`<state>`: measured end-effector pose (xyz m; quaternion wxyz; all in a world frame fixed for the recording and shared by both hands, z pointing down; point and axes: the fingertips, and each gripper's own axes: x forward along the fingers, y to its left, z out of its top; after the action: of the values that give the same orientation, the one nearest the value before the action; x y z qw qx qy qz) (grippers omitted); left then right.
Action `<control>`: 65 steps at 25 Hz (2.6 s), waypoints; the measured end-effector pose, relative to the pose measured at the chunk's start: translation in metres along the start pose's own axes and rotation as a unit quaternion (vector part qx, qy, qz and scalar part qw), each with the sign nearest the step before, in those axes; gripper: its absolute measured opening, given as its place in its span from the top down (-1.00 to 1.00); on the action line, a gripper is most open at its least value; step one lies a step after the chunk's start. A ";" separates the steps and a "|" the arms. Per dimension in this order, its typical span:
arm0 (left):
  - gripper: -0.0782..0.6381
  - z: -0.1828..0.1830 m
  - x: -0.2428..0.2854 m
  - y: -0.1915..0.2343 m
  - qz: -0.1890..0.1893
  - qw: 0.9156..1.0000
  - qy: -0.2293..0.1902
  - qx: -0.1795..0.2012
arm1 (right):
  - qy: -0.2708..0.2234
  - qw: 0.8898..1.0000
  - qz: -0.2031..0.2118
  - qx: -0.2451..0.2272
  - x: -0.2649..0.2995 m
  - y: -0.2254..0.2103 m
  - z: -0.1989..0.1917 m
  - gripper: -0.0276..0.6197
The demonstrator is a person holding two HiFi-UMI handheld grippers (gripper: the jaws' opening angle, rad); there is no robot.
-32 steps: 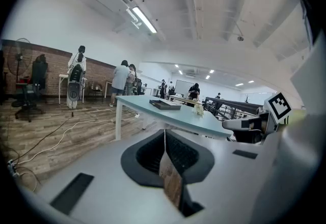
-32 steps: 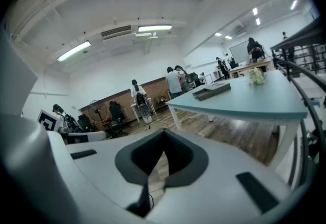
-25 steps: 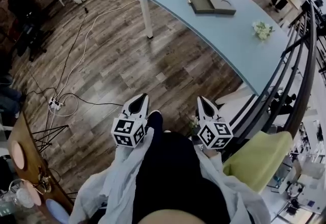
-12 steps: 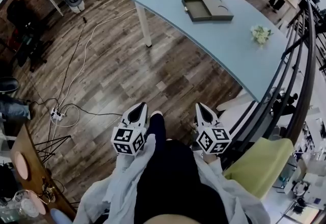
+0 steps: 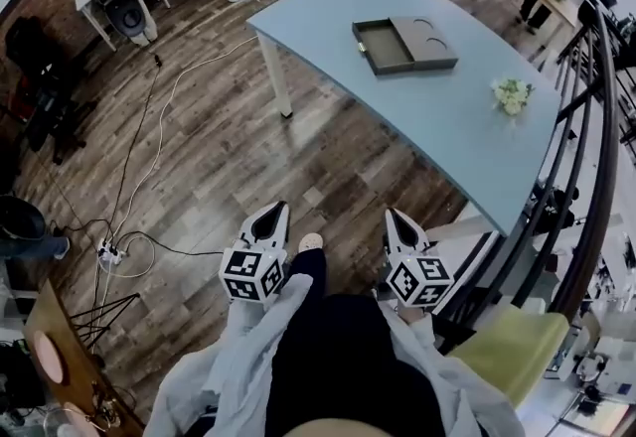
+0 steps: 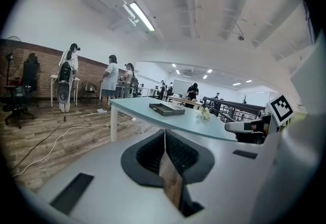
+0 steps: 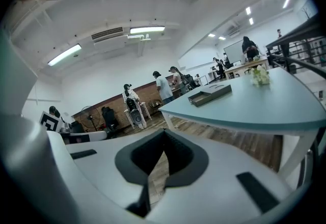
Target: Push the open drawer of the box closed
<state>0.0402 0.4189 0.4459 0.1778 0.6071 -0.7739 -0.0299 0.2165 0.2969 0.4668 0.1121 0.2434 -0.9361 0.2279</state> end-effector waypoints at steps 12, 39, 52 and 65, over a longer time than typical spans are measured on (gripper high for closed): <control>0.72 0.039 0.090 0.054 -0.019 1.000 0.005 0.000 | -0.003 1.000 -0.019 0.003 0.094 -0.017 0.046 0.90; 0.72 0.050 0.151 0.123 -0.048 0.998 0.032 -0.005 | -0.001 0.998 -0.062 0.018 0.176 -0.021 0.061 0.90; 0.72 0.046 0.196 0.132 -0.053 0.997 0.049 -0.002 | 0.008 0.997 -0.072 0.026 0.207 -0.051 0.066 0.90; 0.72 0.094 0.313 0.142 -0.051 0.997 0.048 0.008 | 0.004 0.998 -0.059 0.024 0.290 -0.109 0.139 0.90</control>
<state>-0.1838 0.1425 0.4701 0.2082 0.6480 -0.7327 -0.0029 0.0090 0.0281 0.4795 0.1234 0.3002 -0.9138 0.2442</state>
